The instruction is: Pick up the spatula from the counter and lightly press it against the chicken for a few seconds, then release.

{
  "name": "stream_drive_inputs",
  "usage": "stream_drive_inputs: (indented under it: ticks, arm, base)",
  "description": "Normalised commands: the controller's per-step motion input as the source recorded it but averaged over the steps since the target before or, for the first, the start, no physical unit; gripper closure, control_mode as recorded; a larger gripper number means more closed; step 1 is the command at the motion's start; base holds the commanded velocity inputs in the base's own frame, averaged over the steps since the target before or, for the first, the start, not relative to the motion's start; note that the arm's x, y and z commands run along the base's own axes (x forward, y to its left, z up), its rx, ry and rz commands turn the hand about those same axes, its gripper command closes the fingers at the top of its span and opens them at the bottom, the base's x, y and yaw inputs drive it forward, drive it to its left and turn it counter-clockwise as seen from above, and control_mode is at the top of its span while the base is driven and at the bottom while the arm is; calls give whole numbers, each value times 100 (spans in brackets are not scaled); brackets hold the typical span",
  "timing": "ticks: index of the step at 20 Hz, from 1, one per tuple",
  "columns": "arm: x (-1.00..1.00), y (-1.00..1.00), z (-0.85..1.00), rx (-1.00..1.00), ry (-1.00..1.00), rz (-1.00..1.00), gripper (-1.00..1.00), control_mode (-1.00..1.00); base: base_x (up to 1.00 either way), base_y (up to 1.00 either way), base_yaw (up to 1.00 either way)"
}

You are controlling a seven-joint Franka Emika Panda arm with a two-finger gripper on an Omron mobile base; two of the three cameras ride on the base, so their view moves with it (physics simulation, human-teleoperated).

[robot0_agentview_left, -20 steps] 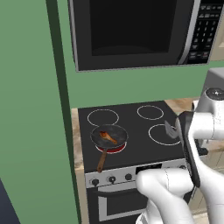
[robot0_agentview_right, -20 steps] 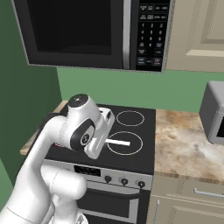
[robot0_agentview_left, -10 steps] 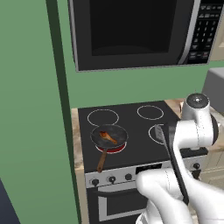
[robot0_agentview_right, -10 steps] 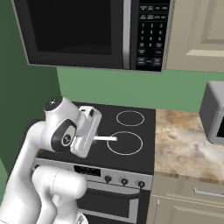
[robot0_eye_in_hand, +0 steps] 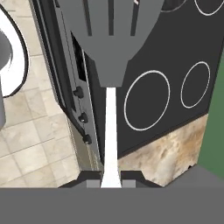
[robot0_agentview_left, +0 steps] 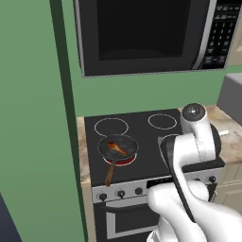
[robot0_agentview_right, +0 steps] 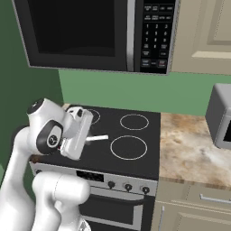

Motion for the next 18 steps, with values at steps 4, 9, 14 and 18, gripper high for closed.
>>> stream_drive_inputs:
  ticks: [4,9,14,18]
  arm:
    - [0,37,15,-7,0,0,100,-100]
    - [14,46,10,-4,0,0,100,-100]
    - [20,38,4,-5,0,0,100,-100]
    - [35,24,0,-6,0,0,100,-100]
  base:
    - [0,0,0]
    - [0,0,0]
    - [0,0,0]
    - [0,0,0]
